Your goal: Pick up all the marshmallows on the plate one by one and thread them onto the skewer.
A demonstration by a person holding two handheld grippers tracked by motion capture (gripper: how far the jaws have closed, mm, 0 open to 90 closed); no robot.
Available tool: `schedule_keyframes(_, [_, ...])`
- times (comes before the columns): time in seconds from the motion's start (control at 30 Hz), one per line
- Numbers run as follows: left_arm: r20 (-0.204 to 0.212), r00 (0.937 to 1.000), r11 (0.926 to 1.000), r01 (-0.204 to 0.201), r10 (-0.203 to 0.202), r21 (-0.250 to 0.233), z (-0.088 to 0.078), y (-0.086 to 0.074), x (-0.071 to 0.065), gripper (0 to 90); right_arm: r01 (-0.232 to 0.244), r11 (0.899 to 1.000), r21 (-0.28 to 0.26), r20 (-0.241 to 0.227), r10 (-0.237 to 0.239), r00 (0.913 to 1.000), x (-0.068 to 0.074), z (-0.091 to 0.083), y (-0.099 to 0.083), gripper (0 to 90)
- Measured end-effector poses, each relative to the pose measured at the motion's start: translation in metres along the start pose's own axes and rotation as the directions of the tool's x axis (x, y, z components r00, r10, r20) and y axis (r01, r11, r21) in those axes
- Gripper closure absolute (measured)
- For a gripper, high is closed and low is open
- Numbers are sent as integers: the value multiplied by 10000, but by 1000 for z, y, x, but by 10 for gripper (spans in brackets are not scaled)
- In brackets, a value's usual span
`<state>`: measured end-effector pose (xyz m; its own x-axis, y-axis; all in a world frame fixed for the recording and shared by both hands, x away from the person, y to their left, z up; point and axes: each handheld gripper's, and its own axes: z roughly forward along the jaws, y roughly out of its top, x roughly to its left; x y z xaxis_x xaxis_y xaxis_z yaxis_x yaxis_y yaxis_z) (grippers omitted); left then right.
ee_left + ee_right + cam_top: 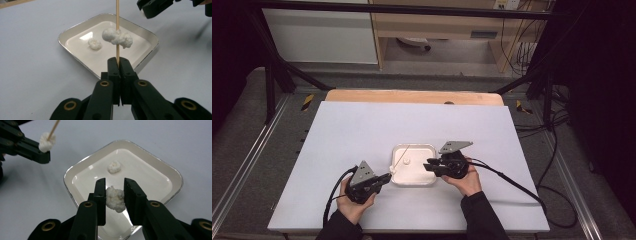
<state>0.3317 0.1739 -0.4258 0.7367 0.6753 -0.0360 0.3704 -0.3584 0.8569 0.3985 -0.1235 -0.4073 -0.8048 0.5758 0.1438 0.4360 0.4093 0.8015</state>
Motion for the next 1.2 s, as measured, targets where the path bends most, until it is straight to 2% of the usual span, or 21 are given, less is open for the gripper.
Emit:
schedule_keyframes(0.13, [53, 10000, 10000, -61, 61, -1, 0, 0, -2, 888, -233, 9980, -583, -266, 218, 9994, 0, -8, 5, 732])
schedule_keyframes(0.27, [61, 9998, 9998, -178, 178, 31, 0, 0, -3, 888, -606, 9900, -1276, -594, 533, 9968, -1, -16, 12, 734])
schedule_keyframes(0.37, [98, 9998, 9998, -183, 183, 0, 1, 1, -5, 888, -882, 9803, -1769, -850, 741, 9936, -3, -21, 16, 734])
schedule_keyframes(0.57, [156, 9993, 9995, -330, 330, 9, 1, 1, -7, 888, -1524, 9545, -2565, -1409, 1190, 9828, -5, -27, 22, 736])
schedule_keyframes(0.77, [215, 9988, 9990, -439, 439, 13, 2, 1, -10, 889, -1973, 9312, -3065, -1712, 1500, 9738, -8, -30, 27, 738])
schedule_keyframes(0.87, [266, 9985, 9989, -477, 477, -29, 2, 1, -11, 889, -2105, 9234, -3209, -1768, 1600, 9712, -8, -30, 29, 739])
schedule_keyframes(1.07, [338, 9974, 9980, -635, 636, -53, 2, 2, -13, 888, -2283, 9146, -3338, -2026, 1669, 9649, -8, -26, 36, 741])
schedule_keyframes(1.2, [342, 9972, 9978, -660, 662, -61, 3, 2, -14, 889, -2341, 9138, -3319, -2082, 1711, 9630, -7, -22, 39, 743])
